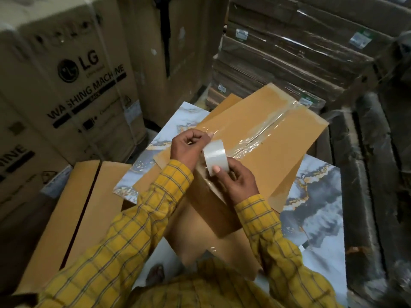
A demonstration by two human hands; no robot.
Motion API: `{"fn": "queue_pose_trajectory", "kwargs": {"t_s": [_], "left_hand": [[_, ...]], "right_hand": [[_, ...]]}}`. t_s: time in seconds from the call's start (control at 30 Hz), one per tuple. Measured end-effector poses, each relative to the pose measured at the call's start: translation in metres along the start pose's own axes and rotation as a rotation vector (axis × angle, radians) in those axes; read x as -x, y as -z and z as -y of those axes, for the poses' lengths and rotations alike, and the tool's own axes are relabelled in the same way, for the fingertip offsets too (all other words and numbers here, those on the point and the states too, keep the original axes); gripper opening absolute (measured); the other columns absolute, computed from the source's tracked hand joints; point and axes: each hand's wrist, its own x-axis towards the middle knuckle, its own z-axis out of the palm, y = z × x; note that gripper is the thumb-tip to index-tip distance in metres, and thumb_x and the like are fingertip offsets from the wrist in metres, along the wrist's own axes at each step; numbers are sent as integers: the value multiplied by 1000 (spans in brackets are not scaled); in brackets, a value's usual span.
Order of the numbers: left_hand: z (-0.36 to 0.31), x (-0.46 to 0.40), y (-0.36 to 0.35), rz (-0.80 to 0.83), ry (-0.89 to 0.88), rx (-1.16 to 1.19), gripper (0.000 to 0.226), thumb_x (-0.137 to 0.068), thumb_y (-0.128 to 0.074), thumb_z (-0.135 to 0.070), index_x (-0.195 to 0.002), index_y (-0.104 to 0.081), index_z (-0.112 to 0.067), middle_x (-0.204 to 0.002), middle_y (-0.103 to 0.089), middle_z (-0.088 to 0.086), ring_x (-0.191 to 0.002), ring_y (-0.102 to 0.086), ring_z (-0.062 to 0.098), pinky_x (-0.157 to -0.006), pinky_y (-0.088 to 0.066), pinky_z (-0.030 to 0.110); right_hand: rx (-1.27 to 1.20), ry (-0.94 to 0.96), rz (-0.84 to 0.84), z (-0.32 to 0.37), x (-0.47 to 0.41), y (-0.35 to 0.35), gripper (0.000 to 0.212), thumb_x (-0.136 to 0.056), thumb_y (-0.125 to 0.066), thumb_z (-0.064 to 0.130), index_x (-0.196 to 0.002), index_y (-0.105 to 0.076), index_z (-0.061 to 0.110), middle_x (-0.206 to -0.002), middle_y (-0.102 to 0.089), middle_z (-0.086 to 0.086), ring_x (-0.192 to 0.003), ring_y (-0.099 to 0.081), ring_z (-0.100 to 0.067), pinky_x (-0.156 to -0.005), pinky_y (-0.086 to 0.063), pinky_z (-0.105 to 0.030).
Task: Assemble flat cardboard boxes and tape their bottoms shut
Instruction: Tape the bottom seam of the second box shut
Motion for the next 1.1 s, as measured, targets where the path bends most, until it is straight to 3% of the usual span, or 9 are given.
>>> {"fn": "queue_pose_trajectory", "kwargs": {"t_s": [0.1,0.17,0.27,0.47,0.53,0.63,0.83,1.0,1.1], "left_hand": [[0,5,9,-59,51,55,18,-82,-81,-17,-73,-71,-5,-51,-49,-7,-47,-41,8,-50,-38,16],[2,9,13,-167,28,44,16,-82,-82,-19,-74,-73,-7,-56,-59,-5,-53,-50,9,-57,-45,19],[6,12,17,-334,18,65,12,-82,-81,-20,-73,-75,-15,-70,-71,3,-67,-64,14,-68,-54,26],[13,0,29,-493,53,73,15,-83,-80,-23,-72,-74,-16,-72,-70,4,-69,-63,12,-72,-57,29],[14,-4,34,-524,78,54,18,-83,-80,-23,-68,-71,-19,-69,-69,1,-67,-62,12,-70,-56,27],[16,-13,44,-602,104,56,18,-83,-79,-19,-69,-70,-14,-65,-64,0,-61,-58,9,-67,-49,21],[28,-22,48,-575,221,29,21,-80,-82,-20,-63,-69,-20,-70,-71,2,-70,-65,18,-76,-56,31],[41,-21,51,-549,310,27,18,-78,-83,-24,-64,-71,-19,-70,-72,4,-64,-61,21,-73,-58,37],[43,-24,54,-523,375,4,18,-77,-83,-28,-67,-73,-16,-63,-67,3,-61,-58,21,-67,-53,32]], "right_hand": [[21,91,66,3,-5,7,23,-93,-66,40,-95,-70,18,-87,-69,-2,-90,-64,-27,-81,-54,-49],[31,144,83,17,-10,6,18,-94,-67,35,-86,-69,18,-72,-65,7,-71,-59,-13,-67,-50,-31],[59,164,62,32,-21,-4,25,-91,-72,36,-77,-68,16,-58,-55,11,-56,-47,0,-57,-41,-21],[27,99,162,27,-35,-13,32,-89,-64,48,-75,-62,19,-67,-56,9,-66,-49,-8,-65,-45,-32],[32,79,161,34,-42,-15,28,-89,-65,44,-68,-60,27,-62,-52,12,-63,-47,-7,-63,-42,-30],[196,85,154,45,-55,-18,42,-91,-68,42,-55,-52,28,-51,-46,10,-55,-46,-10,-60,-38,-27],[388,29,139,51,-65,-23,55,-89,-67,51,-61,-57,5,-59,-58,-13,-63,-58,-29,-61,-41,-32],[453,30,134,57,-66,-27,53,-90,-67,52,-63,-61,6,-60,-60,-10,-63,-59,-26,-55,-36,-28],[472,16,132,59,-67,-29,53,-89,-67,51,-64,-62,6,-61,-62,-10,-63,-58,-26,-53,-36,-26]]}}
